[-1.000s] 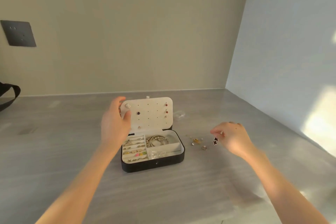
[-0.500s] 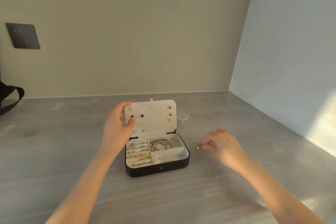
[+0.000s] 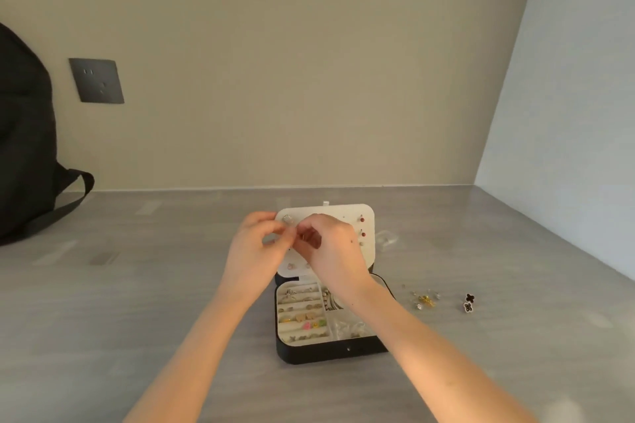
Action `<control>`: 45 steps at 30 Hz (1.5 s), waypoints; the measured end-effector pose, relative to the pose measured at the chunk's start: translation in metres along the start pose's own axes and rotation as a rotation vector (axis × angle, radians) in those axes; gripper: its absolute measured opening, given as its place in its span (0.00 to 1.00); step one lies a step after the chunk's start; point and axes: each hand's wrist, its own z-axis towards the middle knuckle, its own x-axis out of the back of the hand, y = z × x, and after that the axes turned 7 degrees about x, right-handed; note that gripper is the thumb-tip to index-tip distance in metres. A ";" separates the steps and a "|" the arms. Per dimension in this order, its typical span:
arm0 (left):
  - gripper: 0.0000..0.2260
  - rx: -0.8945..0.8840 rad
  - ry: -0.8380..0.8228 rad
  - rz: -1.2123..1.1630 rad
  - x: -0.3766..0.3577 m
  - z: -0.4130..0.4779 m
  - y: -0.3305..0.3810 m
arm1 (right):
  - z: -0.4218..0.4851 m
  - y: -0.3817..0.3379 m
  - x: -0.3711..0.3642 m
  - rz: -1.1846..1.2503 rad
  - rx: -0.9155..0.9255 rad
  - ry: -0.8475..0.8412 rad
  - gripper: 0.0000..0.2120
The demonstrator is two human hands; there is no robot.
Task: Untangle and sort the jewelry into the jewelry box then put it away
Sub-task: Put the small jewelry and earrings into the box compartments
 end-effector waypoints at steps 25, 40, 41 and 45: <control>0.06 0.149 -0.404 -0.302 0.023 0.002 0.009 | -0.007 0.007 0.023 0.561 -0.135 -0.181 0.03; 0.07 0.009 -0.395 -0.061 0.026 0.002 0.006 | -0.002 0.016 0.018 0.694 -0.012 -0.265 0.04; 0.07 -0.001 -0.388 -0.050 0.026 0.002 0.005 | -0.002 0.016 0.017 0.691 -0.009 -0.265 0.04; 0.11 -0.029 -0.397 -0.071 0.025 0.004 0.002 | -0.001 0.019 0.016 0.699 0.007 -0.270 0.03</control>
